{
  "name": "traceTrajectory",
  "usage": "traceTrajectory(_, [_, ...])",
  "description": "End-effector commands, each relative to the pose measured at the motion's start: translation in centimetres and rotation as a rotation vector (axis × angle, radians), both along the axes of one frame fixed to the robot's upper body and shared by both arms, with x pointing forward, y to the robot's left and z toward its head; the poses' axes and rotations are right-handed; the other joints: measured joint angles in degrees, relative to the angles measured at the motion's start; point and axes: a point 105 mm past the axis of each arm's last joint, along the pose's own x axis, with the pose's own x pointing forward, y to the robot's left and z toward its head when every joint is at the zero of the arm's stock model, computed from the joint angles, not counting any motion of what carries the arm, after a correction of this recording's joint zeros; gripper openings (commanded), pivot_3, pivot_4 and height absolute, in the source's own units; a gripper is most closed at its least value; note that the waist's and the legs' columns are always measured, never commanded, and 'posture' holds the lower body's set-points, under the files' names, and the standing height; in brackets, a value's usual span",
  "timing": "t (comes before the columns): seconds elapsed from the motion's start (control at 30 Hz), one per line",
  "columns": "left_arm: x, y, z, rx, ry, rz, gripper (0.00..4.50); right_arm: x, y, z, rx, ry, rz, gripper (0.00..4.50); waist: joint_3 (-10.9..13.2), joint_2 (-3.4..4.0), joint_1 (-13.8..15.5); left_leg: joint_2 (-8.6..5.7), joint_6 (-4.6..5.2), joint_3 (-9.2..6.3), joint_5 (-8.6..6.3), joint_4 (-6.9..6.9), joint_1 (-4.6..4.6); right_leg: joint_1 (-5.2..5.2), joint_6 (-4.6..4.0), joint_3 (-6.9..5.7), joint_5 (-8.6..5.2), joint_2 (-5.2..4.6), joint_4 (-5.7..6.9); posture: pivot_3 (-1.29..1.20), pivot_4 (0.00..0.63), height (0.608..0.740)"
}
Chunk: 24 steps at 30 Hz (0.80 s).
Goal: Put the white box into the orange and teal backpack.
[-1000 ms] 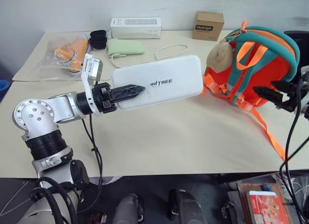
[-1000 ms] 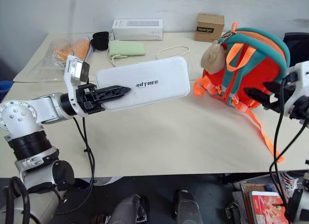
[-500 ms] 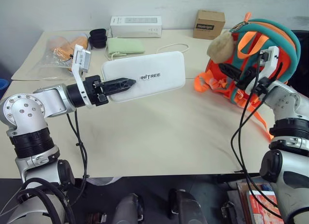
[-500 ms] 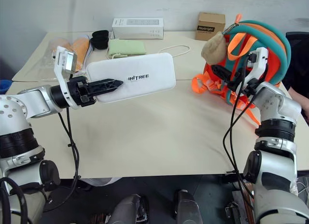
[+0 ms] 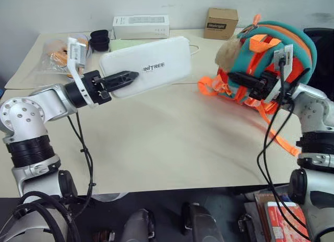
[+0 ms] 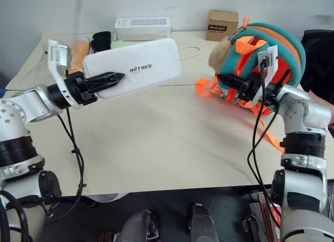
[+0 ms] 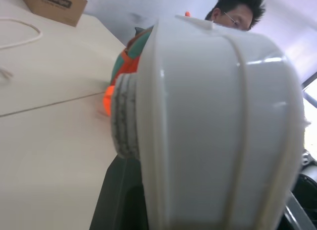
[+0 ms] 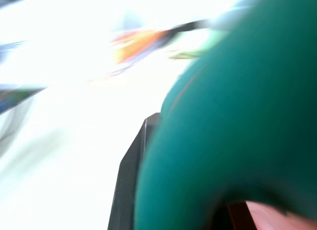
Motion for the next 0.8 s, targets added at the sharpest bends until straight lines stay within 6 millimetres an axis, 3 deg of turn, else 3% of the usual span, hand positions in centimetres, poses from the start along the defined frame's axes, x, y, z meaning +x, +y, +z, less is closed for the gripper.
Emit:
traceTrajectory(0.03, [-0.3,0.7,3.8,-0.049,-0.159,-0.008,1.25,-6.1,2.3,2.9,-0.029,-0.05,0.299,0.02,0.01,-0.01,0.09,-0.01,0.0,0.02,0.0,0.01,0.0,0.0,0.0,0.0,0.0,0.0,-0.02,0.0,0.15,0.74])
traceTrajectory(0.13, [-0.4,0.6,5.3,-0.079,-0.223,-0.045,1.25,-9.4,2.4,3.4,-0.061,-0.013,0.409,0.02,0.01,-0.03,0.21,-0.05,0.05,0.04,-0.01,0.09,0.0,0.01,0.01,-0.02,0.01,-0.04,0.02,0.0,0.15,0.74])
traceTrajectory(0.3, [-1.6,-1.0,6.3,-0.085,-0.29,-0.169,1.25,-11.8,2.5,3.3,-0.099,0.028,0.458,0.02,0.03,-0.06,0.44,-0.09,0.13,0.05,-0.05,0.12,0.01,0.02,0.01,-0.03,0.01,-0.11,0.0,0.0,0.15,0.74])
traceTrajectory(0.57, [-3.4,-2.4,4.2,0.033,-0.309,-0.348,1.25,-10.6,2.5,1.6,-0.127,0.061,0.362,0.02,0.03,-0.07,0.48,-0.08,0.14,0.13,-0.05,0.14,0.02,0.01,0.02,-0.01,0.01,-0.09,0.01,0.0,0.15,0.74])
traceTrajectory(0.67, [-4.0,-2.3,4.4,0.063,-0.331,-0.393,1.25,-10.2,2.3,1.4,-0.116,0.068,0.346,0.02,0.04,-0.08,0.55,-0.08,0.14,0.14,-0.04,0.17,0.02,0.0,0.02,-0.03,0.01,-0.08,-0.02,0.0,0.15,0.74])
traceTrajectory(0.8, [-2.9,-2.2,2.9,0.237,-0.375,-0.349,1.25,-10.2,2.4,1.1,-0.12,0.068,0.341,0.02,0.04,-0.08,0.99,-0.09,0.15,0.16,-0.04,0.18,0.04,0.01,0.02,-0.04,0.01,-0.08,-0.04,0.0,0.15,0.74])
